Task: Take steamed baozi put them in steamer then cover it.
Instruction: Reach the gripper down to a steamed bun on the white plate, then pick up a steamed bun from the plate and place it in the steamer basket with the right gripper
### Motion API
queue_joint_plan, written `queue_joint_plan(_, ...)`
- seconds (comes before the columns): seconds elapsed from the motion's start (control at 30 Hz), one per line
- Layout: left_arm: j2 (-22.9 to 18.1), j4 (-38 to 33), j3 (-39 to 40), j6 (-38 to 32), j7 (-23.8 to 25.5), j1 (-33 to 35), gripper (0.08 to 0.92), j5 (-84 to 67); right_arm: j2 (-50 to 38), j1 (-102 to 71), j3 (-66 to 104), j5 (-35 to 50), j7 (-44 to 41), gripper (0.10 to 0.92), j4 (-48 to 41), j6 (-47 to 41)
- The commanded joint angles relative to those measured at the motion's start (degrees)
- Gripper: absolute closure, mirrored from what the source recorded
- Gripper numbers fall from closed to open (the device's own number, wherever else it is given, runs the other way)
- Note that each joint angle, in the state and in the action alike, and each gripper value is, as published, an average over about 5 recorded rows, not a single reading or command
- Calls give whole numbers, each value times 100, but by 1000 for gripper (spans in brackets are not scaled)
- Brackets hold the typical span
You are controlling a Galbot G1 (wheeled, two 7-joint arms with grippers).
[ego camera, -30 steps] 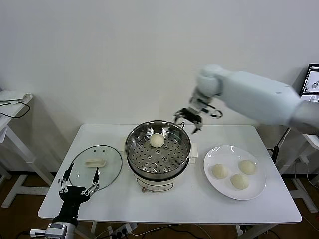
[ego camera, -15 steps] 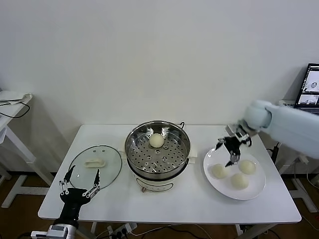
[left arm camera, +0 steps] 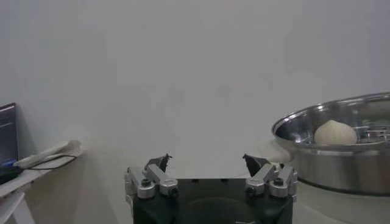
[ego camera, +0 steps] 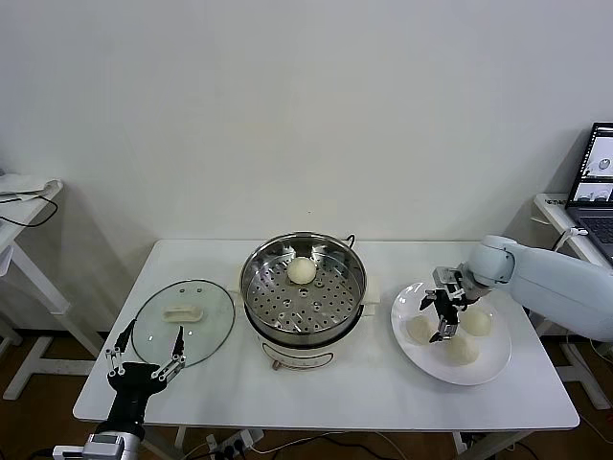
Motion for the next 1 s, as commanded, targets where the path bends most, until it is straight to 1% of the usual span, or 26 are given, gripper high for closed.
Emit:
queue_joint_plan(0.03, -2, 0, -17, -2, -1, 11, 177, -6, 170, -338, 165, 17, 209, 217, -222, -147)
queue_joint_plan(0.27, -12, 7, -9, 1, -4, 10, 177, -6, 134, -179, 148, -40, 136, 326, -101, -182)
queue_joint_plan(0.4, -8, -1, -9, 6, -9, 13, 177, -6, 44, 158, 90, -33, -20, 359, 95, -196)
queue_joint_plan(0.5, 7, -9, -14, 6, -8, 11, 177, -7, -40, 624, 3, -35, -449, 370, 278, -203)
queue_joint_plan(0.6, 30, -7, -4, 2, -8, -15, 177, -12, 13, 1424, -229, -32, -1087, 385, 368, -166)
queue_joint_plan(0.7, 49, -14, 26, 0, -9, -53, 177, -20, 241, 2398, -549, 116, -1665, 413, 456, -143)
queue_joint_plan(0.8, 73, -24, 58, -2, -10, -82, 177, -26, 581, 3127, -797, 357, -2034, 426, 593, -194)
queue_joint_plan(0.9, 99, -32, 88, -3, -13, -110, 177, -33, 1025, 3631, -950, 666, -2176, 428, 773, -316)
queue_joint_plan(1.0, 117, -38, 118, -2, -16, -136, 177, -37, 1484, 3967, -1062, 1124, -2134, 431, 993, -546)
